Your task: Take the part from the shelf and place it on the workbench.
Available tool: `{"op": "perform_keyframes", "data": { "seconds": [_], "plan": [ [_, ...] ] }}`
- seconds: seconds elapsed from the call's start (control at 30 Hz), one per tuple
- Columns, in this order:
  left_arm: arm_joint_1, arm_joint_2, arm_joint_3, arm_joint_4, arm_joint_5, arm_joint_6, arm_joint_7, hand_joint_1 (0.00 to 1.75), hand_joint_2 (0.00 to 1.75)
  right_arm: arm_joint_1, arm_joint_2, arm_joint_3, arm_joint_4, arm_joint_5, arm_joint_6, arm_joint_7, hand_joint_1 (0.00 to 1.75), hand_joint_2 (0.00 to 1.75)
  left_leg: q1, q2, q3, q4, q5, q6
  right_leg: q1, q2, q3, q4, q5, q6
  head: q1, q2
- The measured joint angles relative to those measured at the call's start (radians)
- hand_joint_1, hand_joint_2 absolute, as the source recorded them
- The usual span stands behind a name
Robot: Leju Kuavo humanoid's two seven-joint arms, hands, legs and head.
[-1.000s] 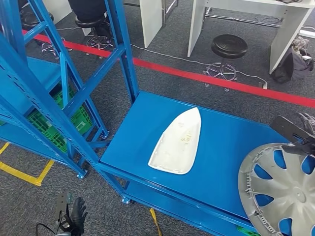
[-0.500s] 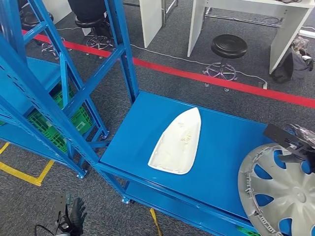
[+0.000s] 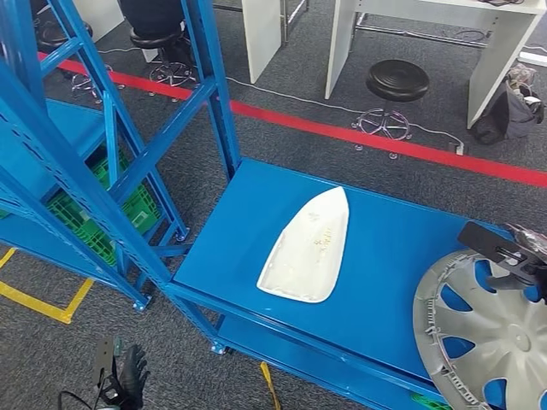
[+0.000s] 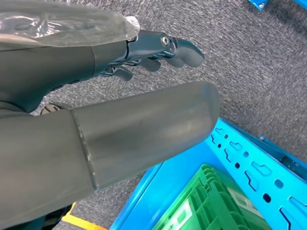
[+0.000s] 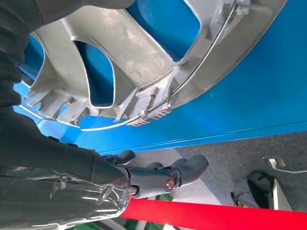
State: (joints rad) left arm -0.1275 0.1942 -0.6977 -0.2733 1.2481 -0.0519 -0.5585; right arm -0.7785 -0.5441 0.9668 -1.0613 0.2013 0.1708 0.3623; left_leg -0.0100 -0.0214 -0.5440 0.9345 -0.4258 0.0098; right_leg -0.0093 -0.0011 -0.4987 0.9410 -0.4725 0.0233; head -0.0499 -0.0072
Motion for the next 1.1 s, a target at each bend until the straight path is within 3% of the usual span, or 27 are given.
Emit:
{"op": "perform_keyframes", "data": {
  "seconds": [1.1],
  "plan": [
    [0.002,0.0,0.0,0.0,-0.009,0.013,0.0,0.0,0.0,-0.002,-0.02,-0.008,0.197,0.037,-0.055,-0.007,0.0,1.75,0.0,0.0,0.0,0.0,0.0,0.0,0.0,0.0,0.0,0.0,0.0,0.0,0.0,0.0]
  ]
}}
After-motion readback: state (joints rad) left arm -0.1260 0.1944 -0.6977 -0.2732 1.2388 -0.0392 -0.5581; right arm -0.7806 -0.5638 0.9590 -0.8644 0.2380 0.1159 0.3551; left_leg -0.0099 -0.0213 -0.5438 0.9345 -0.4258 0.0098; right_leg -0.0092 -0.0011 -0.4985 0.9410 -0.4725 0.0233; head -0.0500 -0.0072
